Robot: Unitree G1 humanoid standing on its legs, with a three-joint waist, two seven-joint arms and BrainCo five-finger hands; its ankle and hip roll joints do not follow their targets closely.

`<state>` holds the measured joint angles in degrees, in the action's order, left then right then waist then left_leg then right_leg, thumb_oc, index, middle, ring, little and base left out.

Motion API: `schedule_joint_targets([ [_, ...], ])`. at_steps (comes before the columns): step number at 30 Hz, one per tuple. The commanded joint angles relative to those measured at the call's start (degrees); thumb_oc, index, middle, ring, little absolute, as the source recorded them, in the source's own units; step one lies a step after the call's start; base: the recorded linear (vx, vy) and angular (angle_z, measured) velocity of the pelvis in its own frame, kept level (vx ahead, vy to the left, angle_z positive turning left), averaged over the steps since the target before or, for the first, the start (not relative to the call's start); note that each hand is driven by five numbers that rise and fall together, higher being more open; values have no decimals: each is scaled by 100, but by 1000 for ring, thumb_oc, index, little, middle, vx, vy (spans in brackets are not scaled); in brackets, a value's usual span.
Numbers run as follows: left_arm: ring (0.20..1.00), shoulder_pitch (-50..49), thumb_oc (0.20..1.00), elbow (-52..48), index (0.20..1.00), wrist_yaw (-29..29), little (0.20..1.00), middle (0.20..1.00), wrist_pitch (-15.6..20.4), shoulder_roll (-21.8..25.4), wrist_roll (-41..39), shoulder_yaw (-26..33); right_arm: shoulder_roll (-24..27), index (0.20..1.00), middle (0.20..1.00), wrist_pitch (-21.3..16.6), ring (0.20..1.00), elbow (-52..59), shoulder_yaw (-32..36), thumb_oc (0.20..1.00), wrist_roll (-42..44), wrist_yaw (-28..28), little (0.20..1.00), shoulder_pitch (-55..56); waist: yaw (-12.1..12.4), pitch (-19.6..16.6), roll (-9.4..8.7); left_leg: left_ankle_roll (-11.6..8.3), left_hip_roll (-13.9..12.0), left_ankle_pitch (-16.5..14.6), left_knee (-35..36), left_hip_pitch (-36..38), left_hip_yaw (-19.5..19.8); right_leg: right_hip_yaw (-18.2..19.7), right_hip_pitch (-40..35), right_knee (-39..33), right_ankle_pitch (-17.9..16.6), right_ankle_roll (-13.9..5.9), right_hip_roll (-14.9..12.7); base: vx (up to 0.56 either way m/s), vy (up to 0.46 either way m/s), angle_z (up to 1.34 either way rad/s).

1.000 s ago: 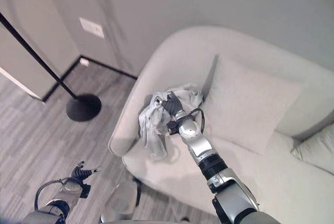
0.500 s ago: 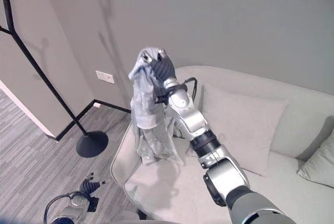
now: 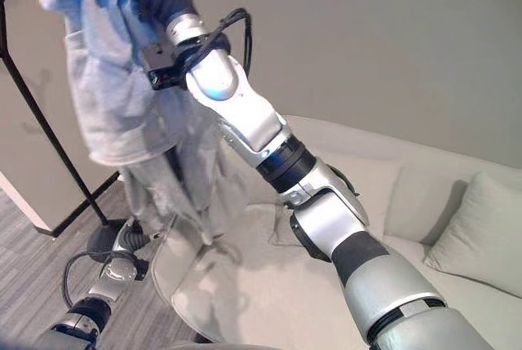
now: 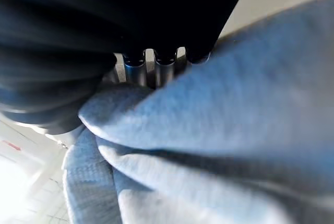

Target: Hang the clothes on the sofa on the clothes rack.

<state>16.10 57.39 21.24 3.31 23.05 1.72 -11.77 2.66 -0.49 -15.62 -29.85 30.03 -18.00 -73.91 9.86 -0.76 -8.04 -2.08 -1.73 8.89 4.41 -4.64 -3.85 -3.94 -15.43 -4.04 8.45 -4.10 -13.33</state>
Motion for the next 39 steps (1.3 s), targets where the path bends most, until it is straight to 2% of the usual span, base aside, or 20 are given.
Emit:
schedule_joint_targets([
  [1,1000,1029,1000,657,1000,533,1000,1000,36,367,214,-312,261,200,200,-328,200,695,-150,200,206,-210,200,-288,-136,-111,238,-212,-39,-484,-28,358,127,202,-76,50,-1095,122,337,17,-9,7],
  [8,1000,1270,1000,733,1000,573,1000,1000,48,292,190,-380,308,200,200,-326,200,948,-323,200,299,-293,200,-340,-161,-75,182,-213,-36,-495,-34,373,104,198,-71,53,-1093,113,340,12,0,-3],
  [9,1000,1515,1000,531,1000,497,1000,1000,123,-135,246,-536,239,200,200,-373,200,1008,-548,200,344,-333,200,-402,-229,-66,164,-198,-53,-441,-57,342,94,225,-54,46,-1137,106,337,-32,16,-4],
  [11,1000,1642,1000,469,1000,439,1000,1000,158,-320,295,-674,199,200,200,-404,200,972,-590,200,354,-348,200,-433,-236,-62,163,-203,-51,-490,-37,372,93,219,-91,33,-1105,109,325,-6,3,10],
  [13,1000,1951,1000,246,1000,179,1000,1000,260,-842,380,-1043,-27,200,200,-473,200,794,-575,200,369,-351,200,-450,-274,-44,207,-182,-70,-428,-45,328,93,228,-66,38,-1150,104,324,-20,3,-4],
  [16,1000,1960,1000,255,1000,181,1000,1000,264,-850,379,-1049,-20,200,200,-478,200,787,-573,200,371,-346,200,-452,-263,-39,209,-182,-72,-430,-46,331,91,231,-67,38,-1151,105,325,0,3,-9],
  [17,200,2383,200,157,200,-89,200,200,361,-1479,143,-1286,-390,200,200,-519,200,456,-474,200,318,-314,200,-392,-317,-18,307,-176,-73,-420,-22,338,114,240,-75,41,-1151,112,305,3,8,-18],
  [21,200,2397,200,143,200,-76,200,200,322,-1455,94,-1230,-401,200,200,-491,200,403,-405,200,239,-282,200,-296,-334,17,338,-178,-68,-426,-20,367,120,247,-80,44,-1151,121,304,13,-9,-12],
  [25,200,2188,200,129,200,-66,200,200,272,-1455,-64,-900,-287,200,200,-477,200,462,-341,200,179,-264,200,-127,-342,24,363,-182,-69,-421,-23,368,132,239,-92,48,-1151,125,310,-1,-4,-1],
  [26,200,2001,200,25,200,-29,200,200,250,-1380,-56,-713,-172,200,200,-481,200,522,-274,200,168,-268,200,-46,-327,35,373,-183,-67,-416,-27,365,138,241,-93,55,-1148,123,313,-29,-57,-1],
  [27,200,1124,200,-583,200,-17,200,200,208,-1232,48,-194,221,200,200,-473,200,719,-48,200,-13,-270,200,228,-267,33,412,-173,-65,-400,-41,336,161,245,-104,74,-1126,116,335,-25,-46,-8],
  [28,200,1087,200,-621,200,-21,200,200,188,-1230,57,-190,216,200,200,-470,200,727,-53,200,-16,-271,200,249,-269,18,414,-173,-66,-401,-40,336,161,246,-103,76,-1124,116,336,-48,-64,-8],
  [30,200,53,200,-1312,200,30,200,200,159,-1101,175,482,604,200,200,-483,200,967,256,200,-243,-256,200,578,-148,0,472,-159,-83,-364,-50,275,184,260,-97,108,-1097,104,374,-50,-57,8],
  [33,200,-288,200,-1482,200,13,200,200,140,-1097,198,626,690,200,200,-472,200,1011,325,200,-293,-251,200,667,-121,-47,494,-153,-84,-355,-50,256,195,267,-87,115,-1091,102,385,-44,-36,11],
  [34,200,-976,200,-1685,200,87,200,200,141,-1039,150,1162,947,200,200,-491,200,1076,562,200,-421,-219,200,894,-22,-65,549,-130,-99,-308,-74,210,232,295,-93,152,-1075,94,447,-82,-96,14],
  [36,200,-1184,200,-1757,200,128,200,200,109,-1014,155,1303,1023,200,200,-492,200,1086,609,200,-488,-216,200,980,5,-115,560,-131,-111,-303,-54,192,246,303,-78,156,-1057,101,470,-92,-115,9],
  [37,200,-1625,200,-1900,200,396,200,200,53,-831,136,1835,1081,200,200,-485,200,1169,880,200,-659,-182,200,1300,102,-82,606,-111,-129,-287,-69,159,310,339,-74,198,-1004,108,562,-99,-98,20],
  [39,200,-1656,200,-1933,200,390,200,200,34,-830,142,1844,1069,200,200,-476,200,1185,880,200,-667,-184,200,1320,96,-118,613,-111,-145,-256,-52,134,313,344,-39,198,-1027,111,579,-54,-48,13],
])
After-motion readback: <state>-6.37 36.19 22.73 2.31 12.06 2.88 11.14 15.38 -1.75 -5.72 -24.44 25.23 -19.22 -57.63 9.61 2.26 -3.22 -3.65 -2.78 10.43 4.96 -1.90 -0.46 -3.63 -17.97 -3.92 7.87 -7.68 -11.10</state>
